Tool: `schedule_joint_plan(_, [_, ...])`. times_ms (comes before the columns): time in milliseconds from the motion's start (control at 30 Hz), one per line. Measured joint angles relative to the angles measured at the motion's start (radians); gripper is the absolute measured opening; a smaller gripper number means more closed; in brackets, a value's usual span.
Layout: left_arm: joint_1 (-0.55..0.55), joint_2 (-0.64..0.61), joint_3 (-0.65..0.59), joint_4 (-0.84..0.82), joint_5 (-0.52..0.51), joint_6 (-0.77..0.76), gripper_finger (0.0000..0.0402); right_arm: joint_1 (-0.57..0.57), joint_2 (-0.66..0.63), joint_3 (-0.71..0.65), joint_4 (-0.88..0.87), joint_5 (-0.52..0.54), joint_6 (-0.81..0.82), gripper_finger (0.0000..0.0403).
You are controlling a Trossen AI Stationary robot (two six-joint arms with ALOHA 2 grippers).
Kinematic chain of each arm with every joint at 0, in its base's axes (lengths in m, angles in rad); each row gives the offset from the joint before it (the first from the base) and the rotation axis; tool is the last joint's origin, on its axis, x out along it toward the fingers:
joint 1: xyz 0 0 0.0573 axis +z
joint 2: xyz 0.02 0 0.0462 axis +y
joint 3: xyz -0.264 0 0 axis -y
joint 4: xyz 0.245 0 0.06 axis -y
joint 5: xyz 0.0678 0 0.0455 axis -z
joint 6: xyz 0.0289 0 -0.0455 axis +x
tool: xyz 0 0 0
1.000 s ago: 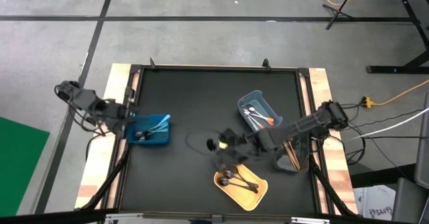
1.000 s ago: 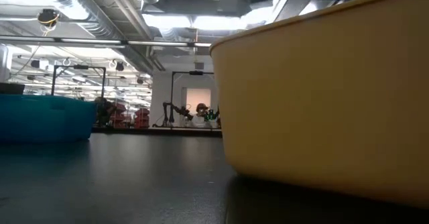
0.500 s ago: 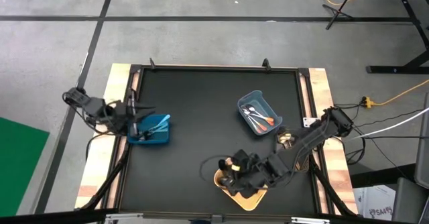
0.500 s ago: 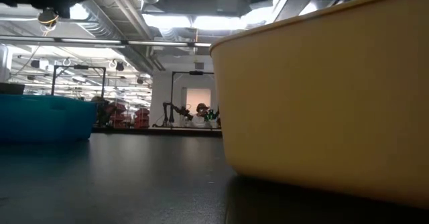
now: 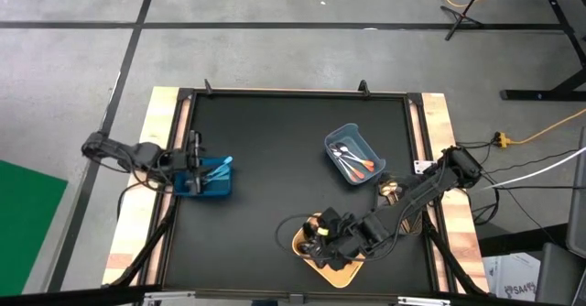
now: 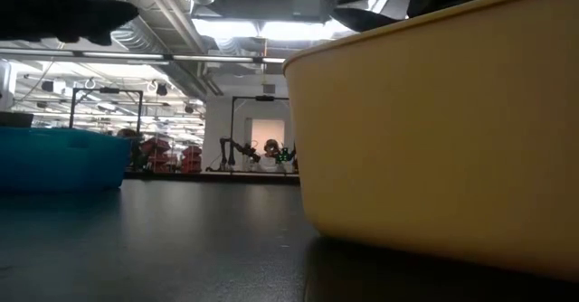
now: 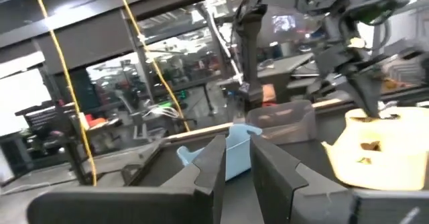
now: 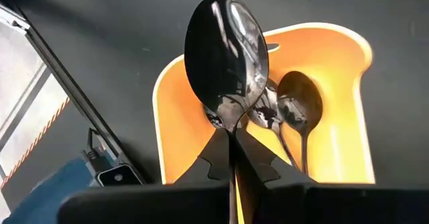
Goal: Sort silverware by color (type)
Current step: Put the black spoon into the yellow bin
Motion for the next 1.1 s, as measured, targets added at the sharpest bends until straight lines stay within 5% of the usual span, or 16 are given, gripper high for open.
schedule_joint_plan(233, [0.157,0.000,-0.027,-0.002,0.194,-0.045,0.0063,0.004,0.002,0.000,0.035,-0.026,-0.001,0.0000])
schedule_joint_plan(633, [0.396,0.002,-0.069,-0.010,0.385,-0.155,0.0063,0.027,0.056,-0.046,0.042,-0.031,-0.001,0.0000])
schedule_joint_plan(1100, [0.423,0.009,-0.068,-0.082,0.404,-0.253,0.0063,0.026,0.062,-0.096,0.035,-0.023,-0.001,0.0004])
